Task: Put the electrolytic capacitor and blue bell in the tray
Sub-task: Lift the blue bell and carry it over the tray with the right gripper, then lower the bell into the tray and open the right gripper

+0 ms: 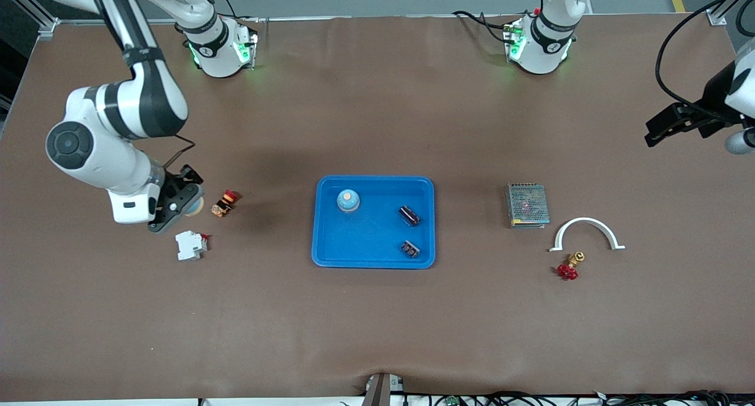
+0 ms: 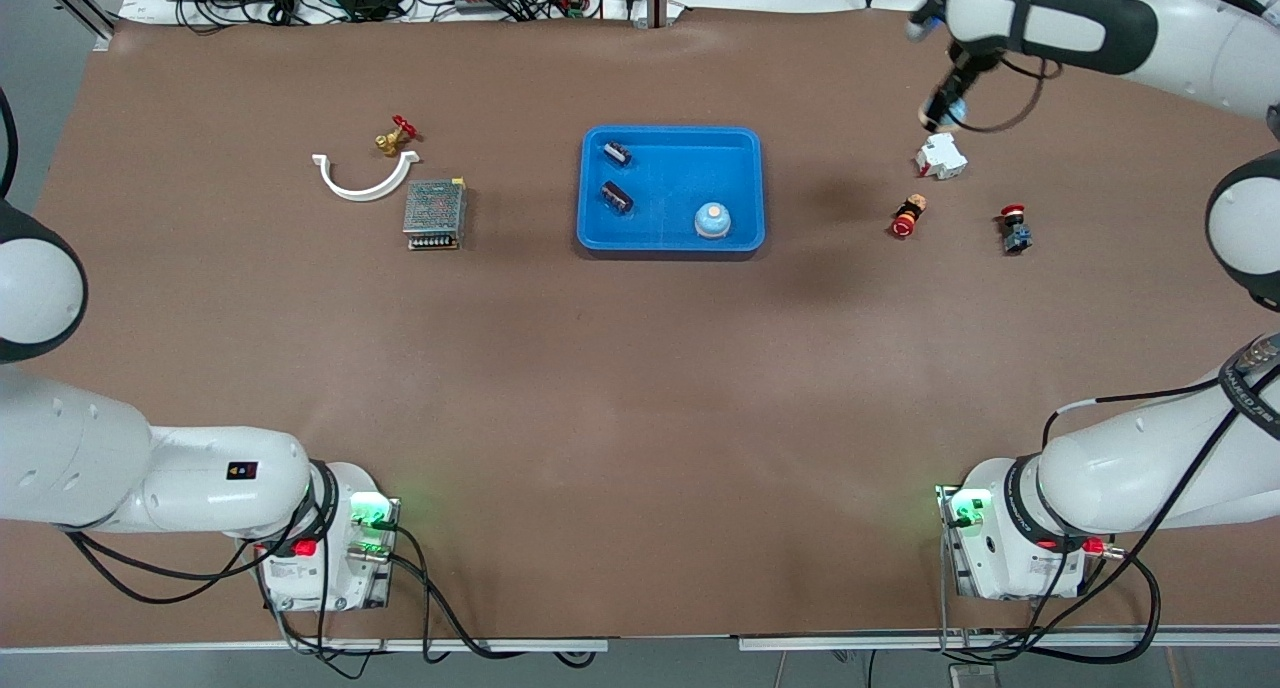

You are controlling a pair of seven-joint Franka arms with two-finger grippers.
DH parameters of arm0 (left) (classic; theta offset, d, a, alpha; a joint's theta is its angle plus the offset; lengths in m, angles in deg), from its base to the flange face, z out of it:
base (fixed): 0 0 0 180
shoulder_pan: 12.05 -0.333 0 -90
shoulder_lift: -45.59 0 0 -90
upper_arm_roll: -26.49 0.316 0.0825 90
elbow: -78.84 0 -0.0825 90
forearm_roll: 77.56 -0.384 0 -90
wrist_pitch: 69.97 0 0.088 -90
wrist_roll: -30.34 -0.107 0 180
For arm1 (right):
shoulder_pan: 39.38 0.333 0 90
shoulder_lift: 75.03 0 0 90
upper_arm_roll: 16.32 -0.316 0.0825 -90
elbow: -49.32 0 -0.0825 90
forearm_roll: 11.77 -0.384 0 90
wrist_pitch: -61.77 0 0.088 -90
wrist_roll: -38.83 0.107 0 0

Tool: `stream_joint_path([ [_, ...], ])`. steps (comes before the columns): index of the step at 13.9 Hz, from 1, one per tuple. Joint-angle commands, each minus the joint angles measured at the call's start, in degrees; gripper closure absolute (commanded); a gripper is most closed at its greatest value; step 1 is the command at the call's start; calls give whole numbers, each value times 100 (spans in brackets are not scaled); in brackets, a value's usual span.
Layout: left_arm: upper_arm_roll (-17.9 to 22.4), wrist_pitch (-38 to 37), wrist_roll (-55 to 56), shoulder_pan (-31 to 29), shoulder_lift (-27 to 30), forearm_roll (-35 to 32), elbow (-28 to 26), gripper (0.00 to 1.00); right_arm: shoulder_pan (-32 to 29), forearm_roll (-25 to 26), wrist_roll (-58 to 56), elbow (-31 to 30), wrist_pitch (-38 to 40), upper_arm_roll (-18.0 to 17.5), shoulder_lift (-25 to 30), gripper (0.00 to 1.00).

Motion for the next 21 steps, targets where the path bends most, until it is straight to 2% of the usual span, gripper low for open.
stream_joint_path([
  [1, -90, -247, -93, -31, 62, 114, -12, 0, 657, -58, 1346, 804, 111, 27, -632, 57],
  [5, -186, -484, -138, -66, 106, 114, -12, 0, 1396, -155, 2850, 1789, 40, 36, -1607, 57],
  [8, -178, -599, -146, -84, 123, 114, -3, 0, 1774, -129, 3713, 2098, -187, 36, -2100, 57],
  [14, -178, -617, -138, -84, 106, 141, 85, 0, 2232, -120, 4655, 2239, -1058, 36, -2743, 57],
  [18, -187, -617, -129, -75, 97, 158, 76, 0, 2250, -120, 4682, 2257, -1523, 36, -3033, 57],
  [21, -55, -556, -225, -172, 36, 202, 85, 0, 2276, -102, 4682, 2266, -1586, 45, -3165, 57],
])
